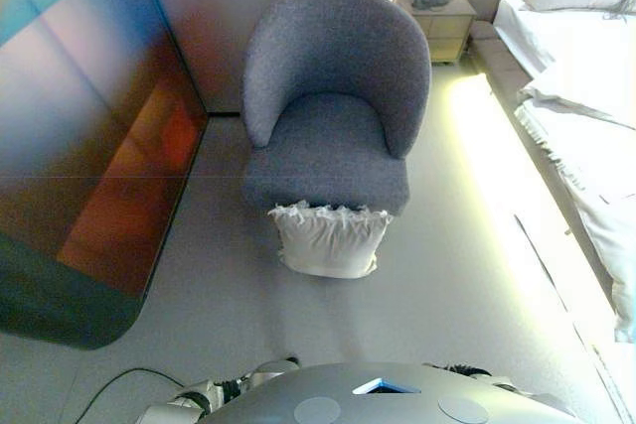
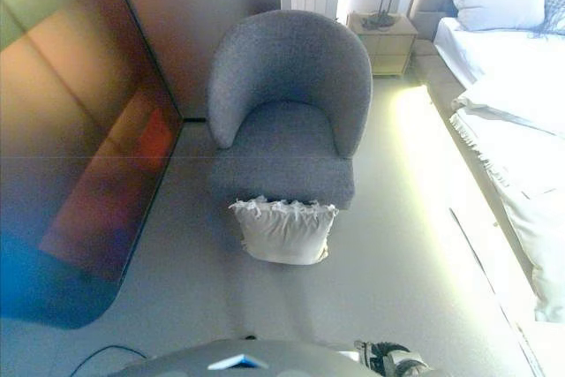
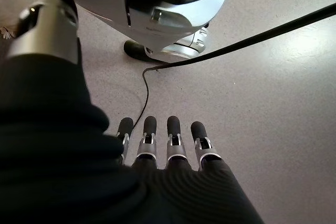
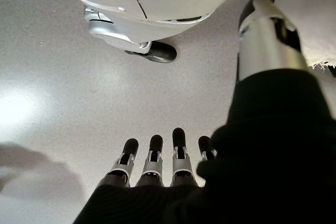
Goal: Pick up the cushion and take it to the sofa
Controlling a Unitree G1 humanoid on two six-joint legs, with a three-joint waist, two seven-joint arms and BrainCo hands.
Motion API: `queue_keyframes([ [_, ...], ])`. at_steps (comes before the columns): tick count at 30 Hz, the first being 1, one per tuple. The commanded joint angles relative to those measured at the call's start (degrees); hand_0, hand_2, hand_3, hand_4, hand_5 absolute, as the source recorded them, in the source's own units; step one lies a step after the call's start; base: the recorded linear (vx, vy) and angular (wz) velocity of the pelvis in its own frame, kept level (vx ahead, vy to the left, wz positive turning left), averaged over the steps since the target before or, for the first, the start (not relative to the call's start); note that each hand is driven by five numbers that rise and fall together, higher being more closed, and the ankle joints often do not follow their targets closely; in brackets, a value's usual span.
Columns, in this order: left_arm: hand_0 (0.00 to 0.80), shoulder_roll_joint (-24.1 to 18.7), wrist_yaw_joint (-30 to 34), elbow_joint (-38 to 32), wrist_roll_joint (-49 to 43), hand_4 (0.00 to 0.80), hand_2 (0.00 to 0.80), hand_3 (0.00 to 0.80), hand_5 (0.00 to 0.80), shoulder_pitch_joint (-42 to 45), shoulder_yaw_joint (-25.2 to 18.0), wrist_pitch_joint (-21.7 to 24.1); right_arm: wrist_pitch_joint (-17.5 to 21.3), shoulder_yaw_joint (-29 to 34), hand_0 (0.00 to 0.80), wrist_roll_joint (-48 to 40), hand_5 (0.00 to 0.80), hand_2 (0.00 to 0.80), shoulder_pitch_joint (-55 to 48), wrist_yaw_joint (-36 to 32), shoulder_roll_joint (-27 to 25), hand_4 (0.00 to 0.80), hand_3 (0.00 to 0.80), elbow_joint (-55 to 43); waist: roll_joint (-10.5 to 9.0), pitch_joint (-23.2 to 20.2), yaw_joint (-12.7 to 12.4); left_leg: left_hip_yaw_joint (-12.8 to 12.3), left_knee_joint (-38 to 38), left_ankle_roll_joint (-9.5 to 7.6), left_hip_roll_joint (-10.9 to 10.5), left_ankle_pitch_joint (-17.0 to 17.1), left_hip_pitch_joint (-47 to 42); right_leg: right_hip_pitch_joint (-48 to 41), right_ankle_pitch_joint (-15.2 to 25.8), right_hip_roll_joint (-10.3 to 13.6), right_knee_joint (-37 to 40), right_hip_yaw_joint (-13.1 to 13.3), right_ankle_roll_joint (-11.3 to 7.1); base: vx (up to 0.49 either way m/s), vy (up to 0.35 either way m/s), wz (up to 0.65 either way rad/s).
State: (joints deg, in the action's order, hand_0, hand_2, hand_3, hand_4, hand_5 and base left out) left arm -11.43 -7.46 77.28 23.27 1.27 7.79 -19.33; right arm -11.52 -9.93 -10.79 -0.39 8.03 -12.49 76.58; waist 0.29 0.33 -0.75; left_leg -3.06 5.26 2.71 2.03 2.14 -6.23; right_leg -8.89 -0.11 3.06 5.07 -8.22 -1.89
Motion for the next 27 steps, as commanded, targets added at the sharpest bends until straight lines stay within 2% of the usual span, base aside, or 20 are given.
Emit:
queue_keyframes([
  [1,0.0,1.0,0.1,2.7,-2.1,0.0,0.0,0.0,0.0,-3.5,1.2,-1.7,-0.2,-0.3,0.0,0.0,0.0,0.0,3.5,0.6,-0.4,0.0,0.0,3.3,-1.35,1.7,-0.6,-2.1,-0.3,-2.34,-2.6,-1.4,-1.0,2.5,4.1,1.0,-0.1,0.2,-2.29,0.0,0.0,0.0],
  [3,0.0,1.1,0.1,2.7,-1.3,0.0,0.0,0.0,0.0,-3.3,1.3,-0.3,-0.3,-0.2,0.0,0.0,0.0,0.0,3.4,0.6,-0.4,0.0,0.0,3.1,-1.35,1.7,-0.6,-2.1,-0.3,-2.31,-2.6,-1.4,-1.0,2.5,4.1,1.0,-0.2,0.3,-2.29,0.0,0.0,0.0],
  [27,0.0,1.0,-0.3,3.2,-1.8,0.0,0.0,0.0,0.0,-3.7,1.4,-2.2,-0.1,-0.6,0.0,0.4,0.0,0.0,3.5,0.5,-0.1,0.0,0.0,3.3,-1.46,2.0,-0.5,-2.2,-0.3,-2.32,-2.3,-1.5,-1.4,2.1,3.7,0.7,-0.4,0.1,-2.08,0.003,-0.003,0.0],
])
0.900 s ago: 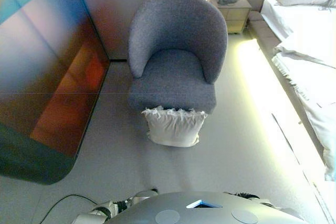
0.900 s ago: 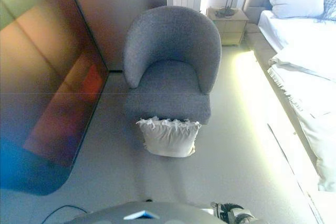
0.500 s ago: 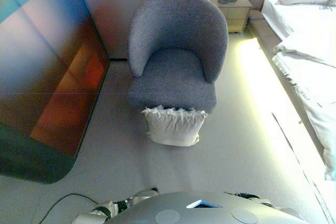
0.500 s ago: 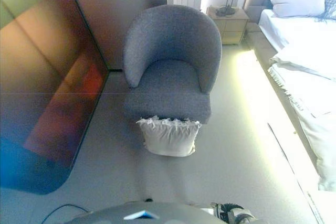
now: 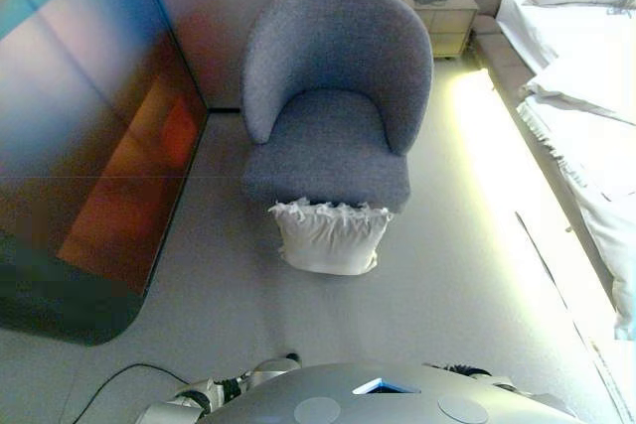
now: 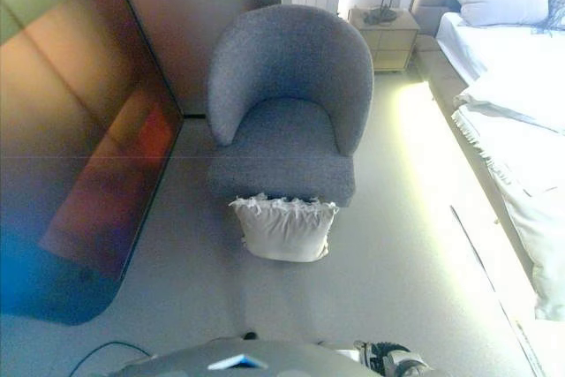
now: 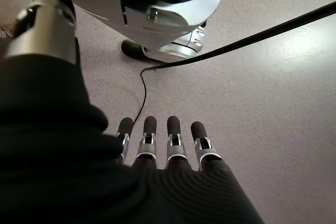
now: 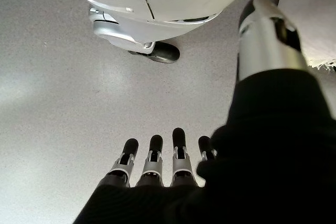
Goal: Pick up the cushion and take it to the sofa
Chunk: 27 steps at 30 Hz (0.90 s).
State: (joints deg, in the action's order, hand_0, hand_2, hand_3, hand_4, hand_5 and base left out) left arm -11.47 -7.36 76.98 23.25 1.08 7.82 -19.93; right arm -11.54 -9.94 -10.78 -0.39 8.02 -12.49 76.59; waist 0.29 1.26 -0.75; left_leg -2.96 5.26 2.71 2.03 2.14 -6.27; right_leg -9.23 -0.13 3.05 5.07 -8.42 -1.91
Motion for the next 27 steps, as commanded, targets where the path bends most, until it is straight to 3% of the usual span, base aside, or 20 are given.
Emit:
queue_keyframes([
  [1,0.0,1.0,-0.7,3.5,-1.9,0.0,0.0,0.0,0.0,-3.5,1.4,-1.7,-0.1,-0.7,0.0,0.4,0.0,0.0,3.5,0.5,-0.1,0.0,0.0,3.3,-1.49,1.0,-0.5,-2.3,-0.3,-2.34,-2.3,-1.5,-1.4,2.4,3.7,0.6,-0.5,0.3,-2.0,0.036,-0.037,0.01],
  [7,0.0,0.8,-1.5,3.5,-1.7,0.0,0.0,0.0,0.0,-3.4,0.9,-1.4,-0.5,-1.0,0.0,0.7,0.0,0.0,3.9,0.5,-0.3,0.0,0.0,3.0,-1.85,1.7,-0.6,-2.1,-2.2,-2.34,-2.1,-1.9,-1.6,2.5,3.1,0.0,-1.5,1.0,-1.15,0.024,-0.068,0.01],
  [11,0.0,0.6,-1.9,3.6,-1.4,0.0,0.0,0.0,0.0,-4.2,-0.2,0.4,-0.9,-1.6,0.0,1.3,0.0,0.0,5.0,-0.1,-0.8,0.0,0.0,2.4,-4.09,4.2,-1.1,-1.9,-19.1,-2.26,-2.7,-5.4,4.6,4.6,2.0,1.2,-5.9,0.6,1.08,-0.035,-0.14,0.07],
  [15,0.0,0.9,-1.5,3.4,-0.1,0.0,0.0,0.0,0.0,-4.1,-1.3,1.4,-2.1,-2.0,0.0,1.0,0.0,0.0,5.9,-0.3,-1.9,0.0,0.0,1.4,-5.03,7.2,-2.4,-0.8,-37.3,-1.42,-2.9,-0.5,15.7,5.1,1.9,1.5,-7.9,1.7,3.09,-0.041,-0.132,0.19],
  [16,0.0,1.0,-1.4,3.3,0.0,0.0,0.0,0.0,0.0,-3.9,-1.5,1.4,-2.4,-1.9,0.0,1.3,0.0,0.0,6.0,-0.4,-2.1,0.0,0.0,1.4,-4.73,7.6,-2.9,-0.1,-37.9,-1.3,-3.0,0.6,17.3,4.8,1.8,1.1,-8.0,2.1,3.11,0.046,-0.042,-0.19],
  [19,0.0,0.9,-1.3,3.2,0.2,0.0,0.0,0.0,0.0,-2.7,-2.4,2.0,-2.3,-1.9,0.0,2.1,0.0,0.0,6.1,-0.9,-2.4,0.0,0.0,1.8,-2.43,8.5,-5.1,1.4,-30.5,-0.25,-2.9,6.2,20.0,1.8,-0.7,-1.2,-7.9,4.3,2.98,0.195,0.034,-0.26],
  [22,0.0,0.9,-1.0,3.0,-0.9,0.0,0.0,0.0,0.0,-1.5,-2.6,2.3,-1.8,-1.4,0.0,2.2,0.0,0.0,5.9,-0.3,-2.2,0.0,0.0,2.1,0.11,8.3,-6.7,-1.6,-17.0,1.4,0.4,11.8,20.8,-2.3,-3.6,-3.6,-7.4,5.3,3.03,0.342,0.084,-0.15],
  [27,0.0,0.8,0.4,2.6,-1.4,0.0,0.0,0.0,0.0,-0.2,-2.2,1.6,-2.3,-1.2,0.0,3.1,0.0,0.0,5.0,-0.1,-2.3,0.0,0.0,2.7,1.06,6.9,-8.6,-3.4,-4.8,3.72,4.4,17.8,21.0,-9.7,-7.9,-3.2,-6.4,7.2,2.65,0.403,0.148,-0.07],
])
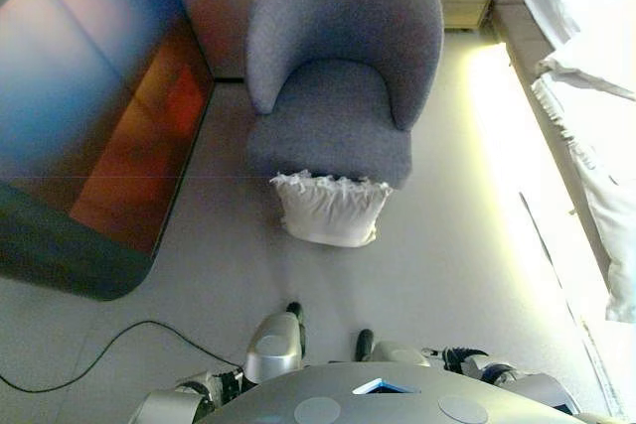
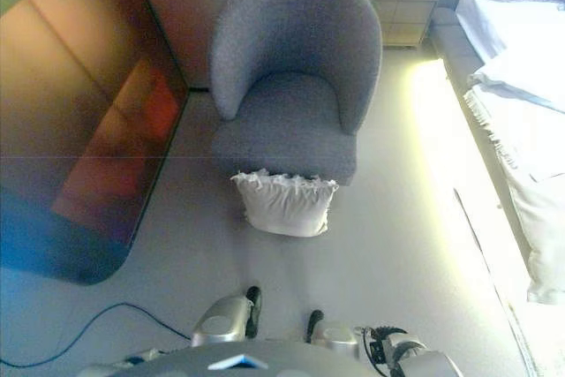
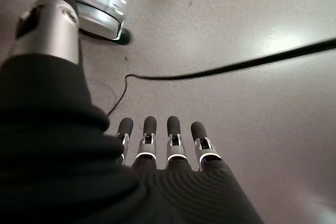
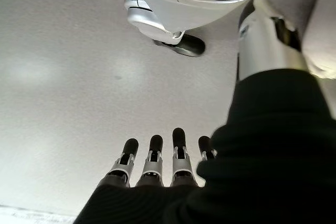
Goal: Pick up the cushion and take it to the sofa
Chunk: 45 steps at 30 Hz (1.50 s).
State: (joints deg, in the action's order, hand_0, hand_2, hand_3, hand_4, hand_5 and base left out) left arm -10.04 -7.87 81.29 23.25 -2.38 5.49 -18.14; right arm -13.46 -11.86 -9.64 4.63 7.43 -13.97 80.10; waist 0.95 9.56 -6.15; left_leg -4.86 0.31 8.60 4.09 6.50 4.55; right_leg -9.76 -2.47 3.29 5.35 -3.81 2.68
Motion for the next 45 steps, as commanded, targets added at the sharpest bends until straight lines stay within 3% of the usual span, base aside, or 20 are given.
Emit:
queue_keyframes([
  [1,0.0,-0.6,1.0,-1.7,-1.3,0.0,0.0,0.0,0.0,3.4,0.1,-0.3,-0.5,0.7,0.0,2.1,0.0,0.0,-0.1,0.6,-0.8,0.0,0.0,-0.7,0.34,-1.5,-3.3,-1.5,1.2,-2.02,2.7,13.5,10.0,-9.8,-6.1,-3.1,-6.7,2.8,-2.04,0.419,0.182,-0.04],
  [6,0.0,0.3,0.8,-1.2,-0.1,0.0,0.0,0.0,0.0,3.9,0.0,-1.5,-2.0,0.6,0.0,3.5,0.0,0.0,-0.2,1.5,-0.8,0.0,0.0,0.3,0.64,-3.0,-4.0,-0.2,2.9,-1.48,6.3,12.1,10.7,-12.4,-10.2,-1.2,-7.5,4.5,-2.52,0.435,0.21,-0.35],
  [9,0.0,0.3,0.5,-0.7,0.2,0.0,0.0,0.0,0.0,3.5,0.0,-2.1,-2.0,1.1,0.0,4.5,0.0,0.0,-0.3,1.7,-0.5,0.0,0.0,0.7,0.77,-3.3,-4.1,-1.7,0.9,-1.91,6.8,11.0,11.6,-13.0,-11.5,0.7,-9.5,4.3,-3.56,0.454,0.256,-0.24],
  [11,0.0,-0.3,0.9,-0.7,0.0,0.0,0.0,0.0,0.0,3.2,-0.2,-2.9,-2.1,1.6,0.0,6.2,0.0,0.0,-0.5,1.2,-0.2,0.0,0.0,0.9,0.22,-3.9,-4.2,-1.8,-3.5,-2.78,5.9,9.7,13.1,-13.8,-12.0,2.3,-11.3,4.3,-4.72,0.531,0.289,0.0],
  [14,0.0,-1.1,0.8,-0.7,-0.6,0.0,0.0,0.0,0.0,2.8,-0.5,-4.1,-2.2,1.9,0.0,7.6,0.0,0.0,-0.9,0.8,0.3,0.0,0.0,0.6,-1.5,-5.2,-4.6,-2.3,-6.8,-5.11,3.3,6.9,13.9,-14.5,-7.8,5.0,-13.7,4.0,-7.57,0.388,0.219,0.22],
  [15,0.0,-1.7,0.8,-0.8,-0.4,0.0,0.0,0.0,0.0,2.3,-0.3,-4.7,-2.3,1.8,0.0,8.1,0.0,0.0,-0.9,0.6,0.6,0.0,0.0,0.0,-2.54,-5.9,-4.6,-2.7,-7.1,-6.81,1.7,5.4,13.3,-13.5,-2.2,6.5,-17.3,3.7,-9.81,0.372,0.201,0.02],
  [17,0.0,-2.5,0.7,-0.6,-1.0,0.0,0.0,0.0,0.0,1.3,-0.2,-5.0,-2.3,1.7,0.0,8.1,0.0,0.0,-0.9,0.5,0.8,0.0,0.0,-1.2,-3.23,-6.8,-4.8,-2.8,-6.8,-8.97,-0.3,3.7,12.2,-11.1,4.6,8.2,-24.3,2.8,-11.32,0.388,0.204,-0.04],
  [18,0.0,-3.1,0.6,-0.5,-1.8,0.0,0.0,0.0,0.0,0.6,0.0,-5.4,-2.2,1.8,0.0,7.0,0.0,0.0,-0.8,0.8,0.9,0.0,0.0,-1.6,-2.75,-7.1,-4.6,-2.7,-6.5,-9.99,-0.9,2.6,10.7,-7.8,8.7,9.3,-30.4,2.0,-11.5,0.362,0.187,0.0],
  [20,0.0,-4.1,0.7,-0.4,-3.0,0.0,0.0,0.0,0.0,-0.5,0.4,-5.6,-2.1,1.4,0.0,6.9,0.0,0.0,-0.3,0.4,0.9,0.0,0.0,-2.5,-2.45,-6.8,-3.1,-3.2,-5.9,-11.04,-1.9,0.8,7.5,-0.9,10.3,10.5,-36.7,1.1,-10.7,0.354,0.153,-0.01],
  [22,0.0,-5.0,1.0,-0.8,-2.6,0.0,0.0,0.0,0.0,-2.0,2.0,-6.1,-2.0,-0.1,0.0,4.4,0.0,0.0,0.3,1.6,1.3,0.0,0.0,-3.3,-2.12,-6.1,-1.4,-3.4,-5.2,-11.35,-2.6,-0.2,4.8,4.5,6.4,8.2,-34.8,-0.8,-9.18,0.297,0.041,0.1],
  [24,0.0,-5.1,1.0,-0.9,-1.8,0.0,0.0,0.0,0.0,-3.6,2.3,-6.0,-1.5,-0.4,0.0,3.1,0.0,0.0,0.8,2.0,1.3,0.0,0.0,-3.5,-1.71,-5.4,-0.2,-3.7,-4.8,-11.09,-2.9,-1.3,2.8,8.2,3.0,5.5,-27.9,-4.6,-8.0,0.209,-0.068,0.23],
  [26,0.0,-4.9,0.2,-1.4,-1.3,0.0,0.0,0.0,0.0,-4.6,1.9,-6.3,-1.2,-0.6,0.0,4.5,0.0,0.0,1.2,2.0,0.9,0.0,0.0,-4.1,-1.44,-4.2,1.5,-3.4,-3.4,-10.37,-3.3,-2.9,-1.9,13.4,4.6,6.6,-22.1,-9.1,-7.64,0.189,-0.137,0.02],
  [27,0.0,-4.8,0.3,-1.5,-1.7,0.0,0.0,0.0,0.0,-4.8,1.8,-6.4,-1.0,-0.9,0.0,4.7,0.0,0.0,1.3,2.1,0.6,0.0,0.0,-4.5,-1.62,-3.6,2.4,-3.2,-3.0,-9.87,-3.5,-4.0,-3.7,15.4,5.9,7.4,-18.4,-9.6,-7.89,0.185,-0.182,-0.09],
  [30,0.0,-4.5,0.4,-1.2,-2.6,0.0,0.0,0.0,0.0,-4.4,1.7,-5.6,0.0,-0.9,0.0,2.8,0.0,0.0,1.1,2.1,0.3,0.0,0.0,-4.7,-2.42,-3.0,4.6,-2.3,-2.4,-8.71,-4.0,-6.1,-6.5,16.9,10.7,8.1,-10.7,-7.6,-9.5,0.201,-0.181,0.11],
  [33,0.0,-4.3,0.3,-0.8,-1.7,0.0,0.0,0.0,0.0,-3.5,1.6,-3.7,0.4,0.2,0.0,2.2,0.0,0.0,0.9,2.1,0.2,0.0,0.0,-4.4,-2.24,-2.9,5.8,-1.8,-1.6,-8.4,-3.1,-7.0,-8.2,17.4,10.7,7.5,-10.9,-6.0,-9.68,0.164,-0.151,0.14],
  [37,0.0,-3.3,-0.9,-0.7,-1.7,0.0,0.0,0.0,0.0,-1.6,1.0,-2.4,1.5,0.7,0.0,5.8,0.0,0.0,0.0,0.4,0.0,0.0,0.0,-3.1,-3.26,-4.2,5.4,-0.4,-4.3,-7.53,-2.3,-8.5,-8.8,12.8,9.6,6.3,-7.5,-5.7,-8.5,0.21,-0.215,0.1],
  [40,0.0,-2.5,-2.5,-0.4,-2.1,0.0,0.0,0.0,0.0,-0.9,0.8,-0.6,1.5,0.3,0.0,5.6,0.0,0.0,0.4,0.2,-0.3,0.0,0.0,-3.0,-4.0,-4.6,4.8,-0.3,-10.9,-6.43,-1.5,-8.5,-7.6,10.7,8.7,5.8,-6.5,-7.3,-6.98,0.141,-0.202,0.05],
  [42,0.0,-2.1,-3.3,-0.5,-1.2,0.0,0.0,0.0,0.0,-0.7,0.6,0.5,0.5,-0.2,0.0,4.3,0.0,0.0,1.2,0.6,-0.6,0.0,0.0,-3.2,-4.2,-3.7,4.2,0.5,-19.8,-5.13,-0.8,-5.1,-3.7,9.8,7.7,5.3,-7.0,-7.6,-5.46,0.066,-0.161,0.04],
  [45,0.0,-1.3,-3.2,-1.2,-1.0,0.0,0.0,0.0,0.0,-1.1,1.2,0.4,-0.3,-0.8,0.0,3.7,0.0,0.0,2.1,1.6,-0.9,0.0,0.0,-3.3,-3.48,-2.2,3.0,1.6,-21.7,-4.47,-0.5,-3.5,-0.4,8.6,6.8,5.1,-7.2,-7.9,-4.85,0.07,-0.011,-0.01],
])
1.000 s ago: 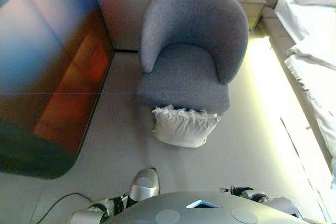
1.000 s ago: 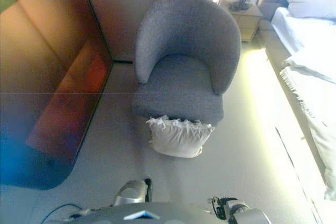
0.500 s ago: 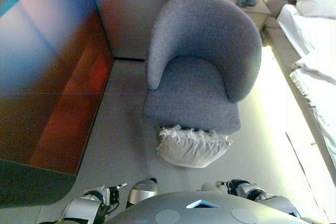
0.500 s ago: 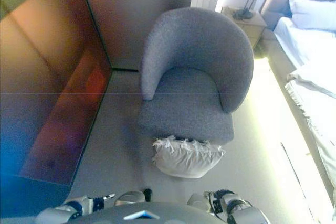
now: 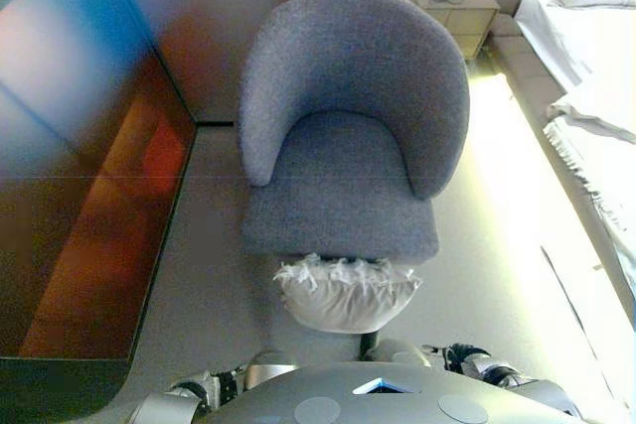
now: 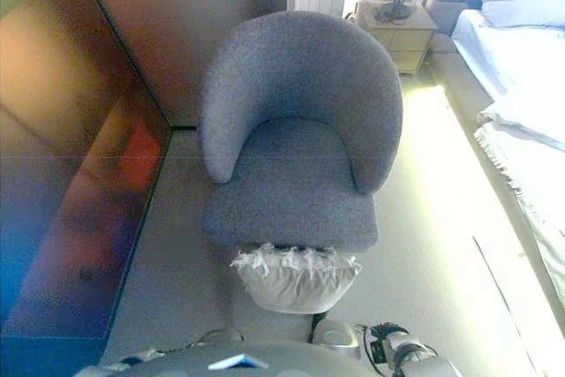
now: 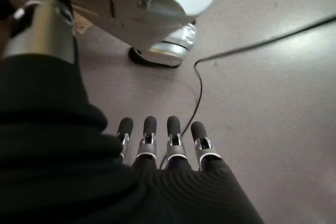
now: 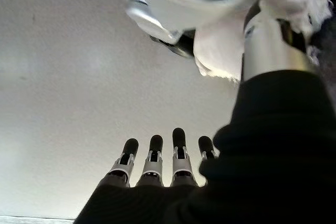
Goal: Pick up the cushion and take it to the sofa
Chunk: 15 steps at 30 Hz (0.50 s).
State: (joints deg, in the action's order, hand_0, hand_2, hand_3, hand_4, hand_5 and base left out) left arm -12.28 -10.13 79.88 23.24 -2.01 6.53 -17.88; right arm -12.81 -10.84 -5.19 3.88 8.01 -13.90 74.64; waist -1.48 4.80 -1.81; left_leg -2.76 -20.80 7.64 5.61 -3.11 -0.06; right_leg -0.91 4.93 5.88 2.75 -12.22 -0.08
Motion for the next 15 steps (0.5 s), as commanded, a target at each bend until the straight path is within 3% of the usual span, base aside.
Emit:
queue_keyframes([
  [1,0.0,1.3,-1.1,0.2,-0.7,0.0,0.0,0.0,0.0,-1.3,0.6,0.4,-1.1,-1.9,0.0,-1.0,0.0,0.0,3.2,1.3,-1.1,0.0,0.0,2.5,-0.47,2.9,-1.9,-0.1,2.6,-3.46,-2.5,6.2,4.3,-0.7,-0.8,2.5,-4.4,0.6,-2.52,0.126,0.119,-0.05],
  [4,0.0,1.8,-1.0,-0.3,-1.0,0.0,0.0,0.0,0.0,-0.7,1.0,0.8,-1.2,-2.2,0.0,-1.8,0.0,0.0,3.9,2.4,-1.4,0.0,0.0,2.8,1.09,3.8,-3.3,0.5,9.5,-2.56,-2.0,9.8,6.3,-2.1,-1.7,1.9,-3.3,1.8,-3.13,0.127,0.164,0.01],
  [5,0.0,1.9,-0.9,-0.4,-1.6,0.0,0.0,0.0,0.0,-0.8,0.8,1.0,-1.1,-2.3,0.0,-2.3,0.0,0.0,4.1,2.8,-1.6,0.0,0.0,2.6,1.66,4.3,-3.8,1.7,9.6,-2.25,-1.8,12.4,8.4,-2.4,-2.2,1.3,-3.2,2.7,-2.92,0.082,0.134,-0.03],
  [7,0.0,1.8,-0.8,-0.8,-2.1,0.0,0.0,0.0,0.0,-1.1,1.0,1.2,-0.3,-2.2,0.0,-2.4,0.0,0.0,4.2,4.1,-1.7,0.0,0.0,2.1,1.6,4.0,-3.2,1.3,13.1,-3.71,-2.9,8.1,6.0,-1.1,-2.0,2.2,-3.6,2.4,-3.35,0.057,0.134,-0.15],
  [11,0.0,1.1,1.2,-2.4,-1.9,0.0,0.0,0.0,0.0,-3.3,3.0,3.8,4.8,-2.9,0.0,-3.1,0.0,0.0,4.6,6.6,-1.6,0.0,0.0,0.2,2.04,4.9,-2.3,0.9,14.9,-3.96,-3.1,6.7,5.4,1.5,-2.1,2.5,-5.2,2.0,-3.53,0.022,0.069,-0.18],
  [15,0.0,0.6,3.4,-4.9,0.6,0.0,0.0,0.0,0.0,-9.6,6.6,7.7,7.8,-5.5,0.0,-6.5,0.0,0.0,9.6,11.2,-1.8,0.0,0.0,-2.2,2.04,10.5,-1.5,0.7,10.9,-4.4,-3.4,6.6,12.7,9.2,-1.4,3.2,-8.6,2.9,-3.57,-0.281,-0.049,0.06],
])
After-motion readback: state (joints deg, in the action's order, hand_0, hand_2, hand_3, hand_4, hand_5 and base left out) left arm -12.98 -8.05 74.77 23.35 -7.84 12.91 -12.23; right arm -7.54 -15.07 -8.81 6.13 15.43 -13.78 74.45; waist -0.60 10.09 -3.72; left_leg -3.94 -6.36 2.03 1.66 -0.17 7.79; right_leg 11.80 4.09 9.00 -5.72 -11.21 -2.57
